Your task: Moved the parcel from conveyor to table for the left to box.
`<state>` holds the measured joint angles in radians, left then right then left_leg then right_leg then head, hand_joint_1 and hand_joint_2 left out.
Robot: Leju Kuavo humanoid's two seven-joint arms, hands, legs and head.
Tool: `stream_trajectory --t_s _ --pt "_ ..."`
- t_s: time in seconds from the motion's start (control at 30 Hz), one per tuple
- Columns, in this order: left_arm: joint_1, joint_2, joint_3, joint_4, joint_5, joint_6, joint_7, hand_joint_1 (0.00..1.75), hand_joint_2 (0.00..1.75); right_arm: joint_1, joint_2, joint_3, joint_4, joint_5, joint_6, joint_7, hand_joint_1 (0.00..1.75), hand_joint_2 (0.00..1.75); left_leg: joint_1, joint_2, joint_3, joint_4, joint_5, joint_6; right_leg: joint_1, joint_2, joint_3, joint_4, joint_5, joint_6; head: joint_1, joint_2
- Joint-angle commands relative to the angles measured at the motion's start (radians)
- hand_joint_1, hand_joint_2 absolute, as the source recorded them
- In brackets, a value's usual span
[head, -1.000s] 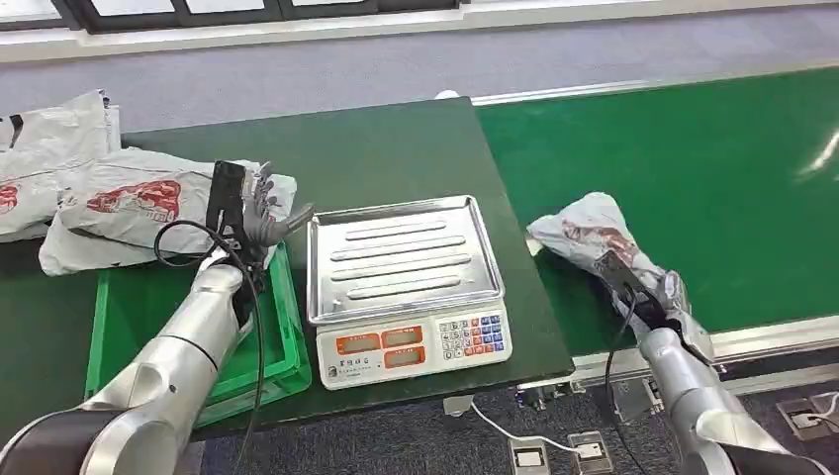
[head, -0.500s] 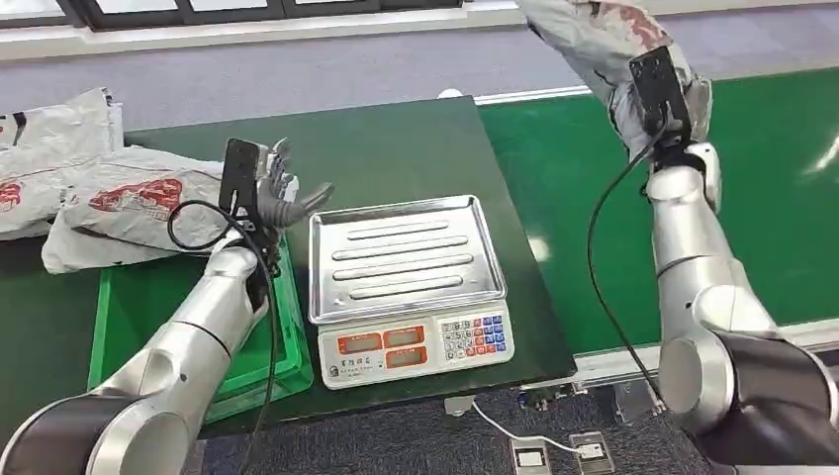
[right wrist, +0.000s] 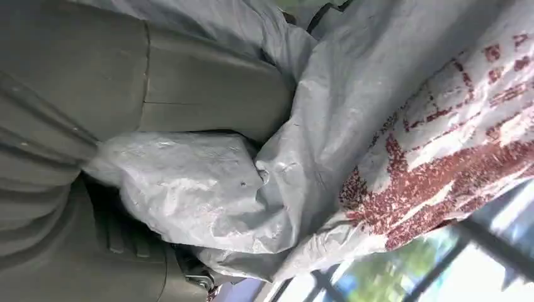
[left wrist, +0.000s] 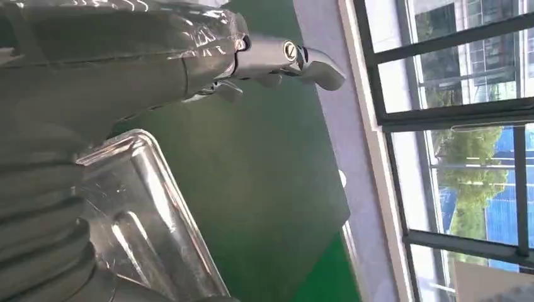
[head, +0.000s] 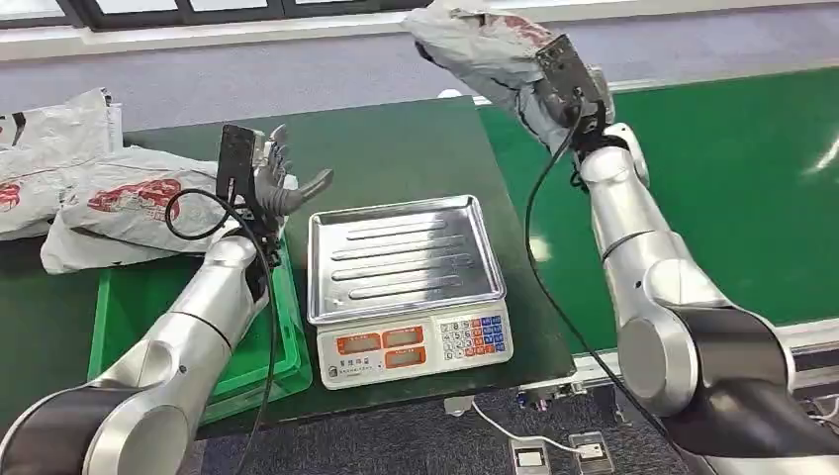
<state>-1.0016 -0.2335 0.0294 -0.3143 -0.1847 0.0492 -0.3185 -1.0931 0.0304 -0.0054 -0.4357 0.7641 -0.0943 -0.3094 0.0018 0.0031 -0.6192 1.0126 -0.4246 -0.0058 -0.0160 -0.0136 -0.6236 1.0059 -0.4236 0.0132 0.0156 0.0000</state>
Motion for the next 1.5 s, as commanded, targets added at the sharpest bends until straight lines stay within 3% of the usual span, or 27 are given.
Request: stream_trajectory --t_s 0.03,0.43,0.63,0.87,1.07,1.5 --pt "-0.065 0.016 0.007 0.067 0.021 0.017 0.003 0.0 1.75 -0.096 0.172 0.1 0.126 -0.04 0.1 0.015 1.75 1.75 0.0 0.007 0.002 0.001 -0.003 -0.001 0.0 0.008 0.0 0.001 0.0 -0.001 0.0 0.0" --pt "-0.066 0.018 0.012 0.075 0.028 0.028 0.013 0.0 1.75 -0.072 0.246 0.113 0.112 -0.127 0.214 -0.037 1.75 1.75 0.001 0.002 0.0 0.001 -0.001 0.0 0.0 0.003 0.0 0.0 0.0 -0.001 0.0 0.0" --pt "-0.065 0.019 0.01 0.075 0.028 0.03 0.013 0.0 1.75 -0.07 0.252 0.12 0.109 -0.137 0.217 -0.041 1.75 1.75 0.0 0.001 0.0 0.001 -0.001 -0.001 0.0 0.002 -0.001 0.0 0.0 -0.001 0.0 0.0" --pt "-0.063 0.016 0.004 0.077 0.027 0.033 0.014 0.0 1.75 -0.064 0.232 0.156 0.104 -0.161 0.218 -0.041 1.75 1.75 0.0 0.001 0.0 0.001 -0.001 0.0 0.0 0.002 0.0 0.0 -0.001 -0.001 0.0 0.0" --pt "-0.066 0.035 0.005 0.074 0.03 0.034 0.017 0.0 1.75 -0.025 0.202 0.185 0.055 -0.245 0.365 -0.142 1.75 1.75 0.001 0.0 0.001 0.001 -0.002 -0.001 0.001 0.001 0.002 -0.001 -0.001 -0.001 0.0 0.0" --pt "-0.041 0.048 0.002 0.068 0.033 0.028 0.002 0.0 1.75 0.03 0.15 0.245 0.024 -0.274 0.329 -0.151 1.75 1.75 0.001 0.0 0.003 -0.001 -0.002 -0.001 0.001 0.002 0.004 -0.003 -0.001 -0.001 0.0 0.0"
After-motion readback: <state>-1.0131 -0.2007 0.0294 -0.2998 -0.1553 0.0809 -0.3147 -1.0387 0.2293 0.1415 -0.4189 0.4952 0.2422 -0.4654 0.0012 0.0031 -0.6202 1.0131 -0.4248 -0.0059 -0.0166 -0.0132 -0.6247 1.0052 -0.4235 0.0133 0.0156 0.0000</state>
